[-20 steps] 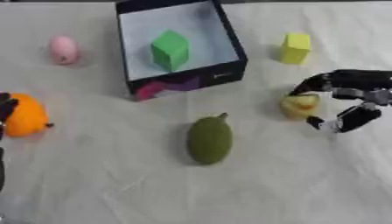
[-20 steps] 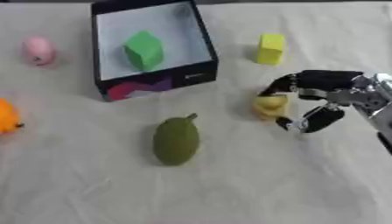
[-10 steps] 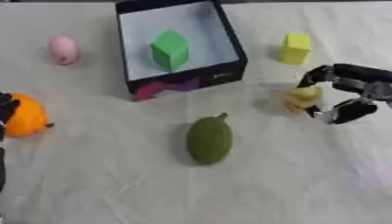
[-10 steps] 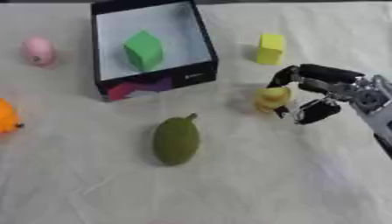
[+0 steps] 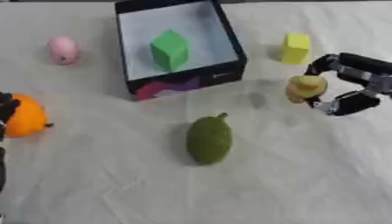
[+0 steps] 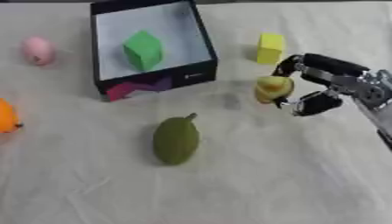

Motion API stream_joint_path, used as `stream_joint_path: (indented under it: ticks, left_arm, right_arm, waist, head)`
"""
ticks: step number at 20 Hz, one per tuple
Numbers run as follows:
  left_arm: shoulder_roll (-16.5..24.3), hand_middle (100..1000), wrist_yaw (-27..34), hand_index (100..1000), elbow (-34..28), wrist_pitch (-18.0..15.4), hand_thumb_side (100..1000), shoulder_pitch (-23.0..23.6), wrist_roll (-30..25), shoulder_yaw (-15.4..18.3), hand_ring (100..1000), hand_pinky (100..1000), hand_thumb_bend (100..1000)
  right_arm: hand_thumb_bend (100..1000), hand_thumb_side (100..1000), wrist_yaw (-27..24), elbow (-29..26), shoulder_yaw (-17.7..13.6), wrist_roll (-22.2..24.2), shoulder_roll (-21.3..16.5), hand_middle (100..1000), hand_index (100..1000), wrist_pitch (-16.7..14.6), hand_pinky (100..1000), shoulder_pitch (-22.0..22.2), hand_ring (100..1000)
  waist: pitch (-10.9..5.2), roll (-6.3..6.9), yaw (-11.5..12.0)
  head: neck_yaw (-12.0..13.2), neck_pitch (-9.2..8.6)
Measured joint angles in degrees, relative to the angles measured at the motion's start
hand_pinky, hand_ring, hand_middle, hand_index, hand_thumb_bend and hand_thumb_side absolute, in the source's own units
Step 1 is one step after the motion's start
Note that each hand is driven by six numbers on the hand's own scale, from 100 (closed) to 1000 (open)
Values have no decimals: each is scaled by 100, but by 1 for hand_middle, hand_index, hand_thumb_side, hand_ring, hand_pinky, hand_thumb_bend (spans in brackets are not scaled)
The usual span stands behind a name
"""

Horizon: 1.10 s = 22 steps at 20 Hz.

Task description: Pick up objects on the table and place them in the box.

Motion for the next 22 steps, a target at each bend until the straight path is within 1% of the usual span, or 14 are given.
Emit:
stream_joint_path:
  ticks: [2, 5, 9, 12, 14, 16, 19, 22]
  left_arm:
    - [0, 696, 0, 743, 0, 0, 894, 2, 1, 0, 766, 948, 167]
    - [6, 695, 0, 743, 1, 0, 895, 5, 0, -1, 766, 948, 169]
    - [59, 693, 0, 742, 5, 11, 896, 6, -11, -7, 766, 948, 169]
    - [108, 692, 0, 742, 17, 26, 896, 6, -31, -36, 766, 948, 168]
    - [148, 691, 0, 741, 27, 35, 896, 2, -48, -48, 766, 948, 169]
    - [176, 690, 0, 741, 34, 42, 895, -10, -77, -77, 765, 948, 169]
    - [227, 688, 3, 739, 35, 60, 897, -94, -126, -124, 765, 948, 169]
    - [254, 687, 27, 738, 37, 85, 893, -203, -194, -192, 765, 948, 171]
  right_arm:
    - [100, 147, -126, -109, -74, -115, -70, 464, 621, -11, 755, -166, 644]
    - [100, 162, -265, -198, -94, -216, -183, 466, 622, -32, 755, -466, 643]
    - [100, 181, -450, -223, -15, -254, -211, 461, 616, 37, 753, -984, 635]
    - [100, 199, -528, -107, 77, -208, -153, 461, 614, 141, 753, -1437, 633]
    - [100, 223, -510, 113, 128, -176, -33, 462, 610, 174, 754, -1740, 632]
    - [100, 233, -387, 425, 175, -179, 140, 462, 609, 140, 754, -2057, 631]
    - [100, 232, -68, 1005, 193, -229, 443, 465, 612, 25, 755, -2410, 634]
    - [100, 237, 299, 1585, 154, -283, 775, 466, 613, -114, 753, -2660, 635]
  waist:
    - [0, 0, 10]
    - [-1, -24, 74]
    - [-10, -116, 155]
    - [-27, -172, 230]
    - [-28, -213, 301]
    - [-28, -266, 387]
    - [-28, -353, 536]
    - [-28, -405, 719]
  head:
    - [-14, 2]
    - [-47, 3]
    - [-114, 6]
    - [-170, 7]
    - [-211, 7]
    - [-255, 5]
    - [-329, 0]
    - [-435, -2]
